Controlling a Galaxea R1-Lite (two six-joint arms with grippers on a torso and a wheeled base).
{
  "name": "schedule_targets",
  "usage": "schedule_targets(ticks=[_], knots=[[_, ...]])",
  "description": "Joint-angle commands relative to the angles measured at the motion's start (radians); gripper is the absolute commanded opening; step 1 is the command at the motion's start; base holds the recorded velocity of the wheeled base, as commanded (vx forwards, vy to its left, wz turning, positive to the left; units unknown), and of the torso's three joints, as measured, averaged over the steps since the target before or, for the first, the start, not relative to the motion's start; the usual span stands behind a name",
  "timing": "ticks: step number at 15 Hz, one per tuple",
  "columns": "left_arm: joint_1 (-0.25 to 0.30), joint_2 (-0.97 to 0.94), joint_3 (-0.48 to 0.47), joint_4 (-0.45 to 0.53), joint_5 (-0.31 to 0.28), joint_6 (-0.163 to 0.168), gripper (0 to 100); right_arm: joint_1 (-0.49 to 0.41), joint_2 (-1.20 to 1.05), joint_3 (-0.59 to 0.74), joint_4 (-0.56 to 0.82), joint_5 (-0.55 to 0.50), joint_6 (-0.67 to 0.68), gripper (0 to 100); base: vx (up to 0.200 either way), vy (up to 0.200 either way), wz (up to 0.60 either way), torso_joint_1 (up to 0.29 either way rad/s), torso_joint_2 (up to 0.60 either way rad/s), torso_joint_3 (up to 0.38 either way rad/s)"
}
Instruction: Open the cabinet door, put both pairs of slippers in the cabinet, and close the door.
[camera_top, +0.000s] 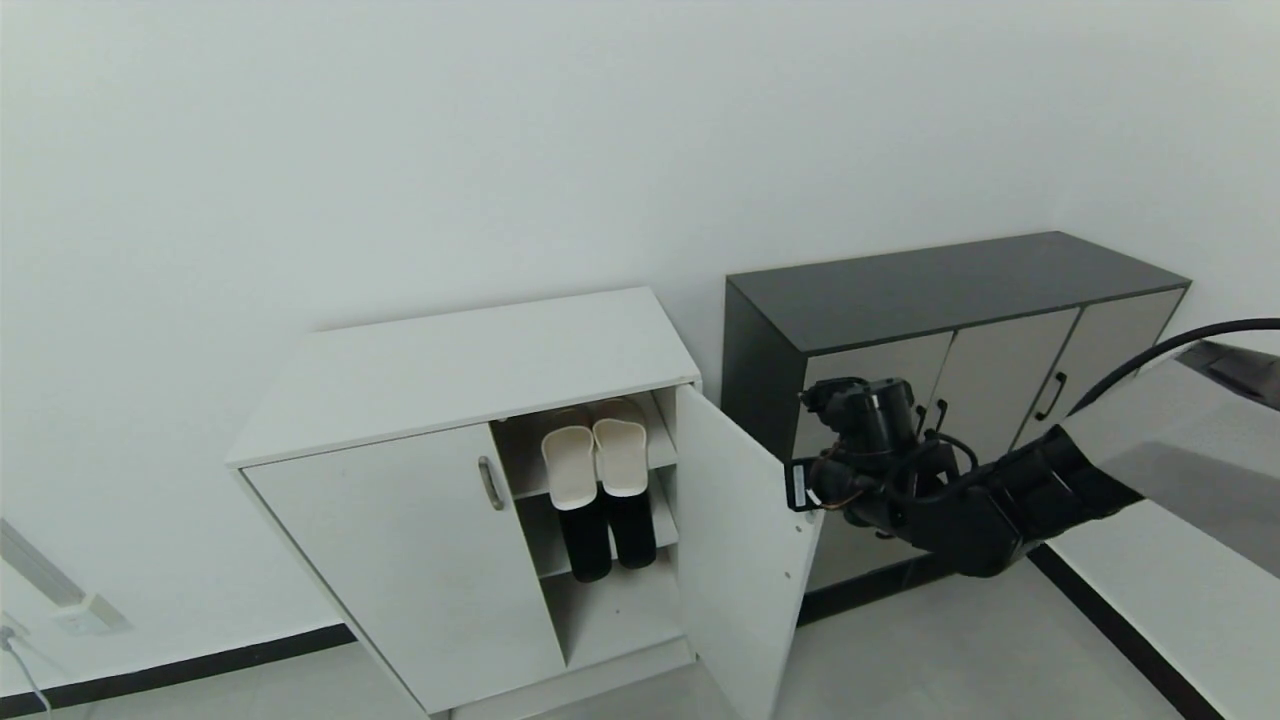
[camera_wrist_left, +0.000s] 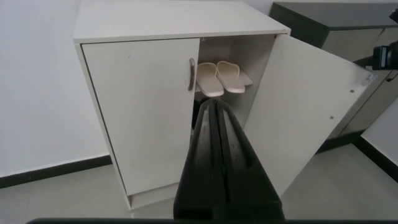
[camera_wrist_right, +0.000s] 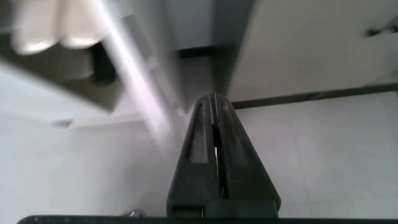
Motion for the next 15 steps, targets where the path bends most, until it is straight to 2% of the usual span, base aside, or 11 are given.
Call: schedule_targets(ticks=[1,3,10,15], knots=[[-0.001,0.000,-0.001,0.001,0.000,-0.001,0,0.084,-0.077,0.067,-0.002,-0.001,0.012,0,0.000,0.000,0.00,0.000,0.00,0.000],[0.000,0.000,0.001,-0.001,0.000,-0.001,0,0.152,-0.116,0.094,-0.007,-0.004,0.034,0,0.000,0.000,0.00,0.000,0.00,0.000],[-0.001,0.000,0.001,-0.001,0.000,-0.001,0,0.193,-0.158,0.146,-0.053,0.002,-0.008,0,0.000,0.000,0.00,0.000,0.00,0.000],[0.000,0.000,0.001,-0.001,0.000,-0.002,0,0.216,-0.157,0.160,-0.053,0.004,-0.008,0,0.000,0.000,0.60,0.004,0.00,0.003]])
